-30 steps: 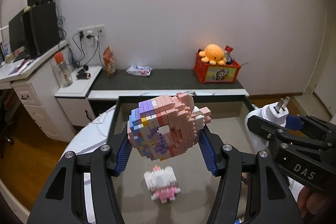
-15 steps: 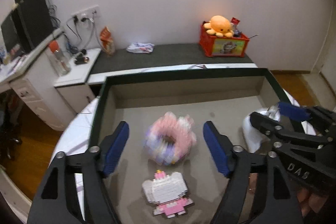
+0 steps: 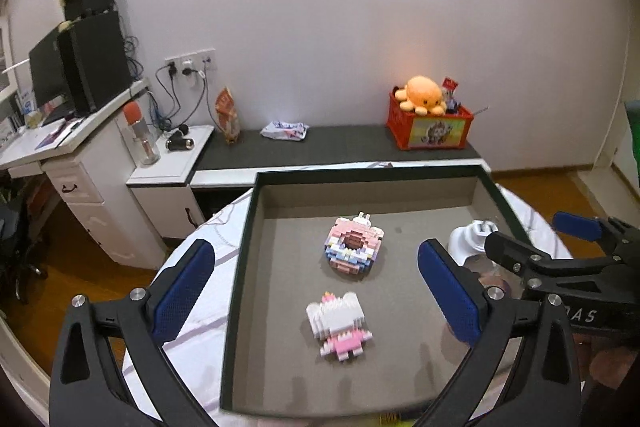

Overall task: Organize rigid objects
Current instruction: 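Withdraw both tools from the box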

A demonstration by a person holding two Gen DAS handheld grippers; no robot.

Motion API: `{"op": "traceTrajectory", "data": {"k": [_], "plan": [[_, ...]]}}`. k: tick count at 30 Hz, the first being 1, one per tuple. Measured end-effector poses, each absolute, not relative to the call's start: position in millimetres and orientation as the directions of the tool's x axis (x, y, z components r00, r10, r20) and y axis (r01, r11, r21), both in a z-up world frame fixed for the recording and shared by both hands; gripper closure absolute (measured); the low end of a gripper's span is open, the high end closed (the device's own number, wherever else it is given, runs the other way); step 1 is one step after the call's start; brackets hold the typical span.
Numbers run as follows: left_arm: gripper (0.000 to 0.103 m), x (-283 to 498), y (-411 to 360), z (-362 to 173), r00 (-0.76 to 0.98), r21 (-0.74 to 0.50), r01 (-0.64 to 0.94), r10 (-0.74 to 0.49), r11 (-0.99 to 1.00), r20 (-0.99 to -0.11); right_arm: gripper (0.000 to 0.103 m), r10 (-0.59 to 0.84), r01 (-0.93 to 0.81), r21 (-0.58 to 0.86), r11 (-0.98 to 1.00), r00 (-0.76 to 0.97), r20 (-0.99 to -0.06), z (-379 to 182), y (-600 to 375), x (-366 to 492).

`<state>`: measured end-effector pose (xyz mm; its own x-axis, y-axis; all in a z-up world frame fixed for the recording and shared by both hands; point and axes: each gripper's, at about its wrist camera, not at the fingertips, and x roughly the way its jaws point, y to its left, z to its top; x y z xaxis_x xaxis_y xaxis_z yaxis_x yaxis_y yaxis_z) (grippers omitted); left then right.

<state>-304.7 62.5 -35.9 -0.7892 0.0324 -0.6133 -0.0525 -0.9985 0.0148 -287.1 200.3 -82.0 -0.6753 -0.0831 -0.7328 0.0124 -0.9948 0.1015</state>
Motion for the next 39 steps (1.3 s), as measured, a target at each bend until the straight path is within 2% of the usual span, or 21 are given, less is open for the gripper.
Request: {"op": "traceTrajectory", "data": {"k": [21, 39], "plan": [[0.0, -127, 21, 18, -0.897, -0.083, 0.01, 0.028, -0.997, -0.442, 0.0, -0.043, 0.017, 0.053, -0.998, -0.845, -0.533, 1, 171, -107], [0.0, -43, 15, 16, -0.904, -0.078, 0.04, -0.003, -0.996, -0.428, 0.0, -0.056, 0.016, 0.089, -0.996, -0.88, -0.471, 10, 171, -16]]}}
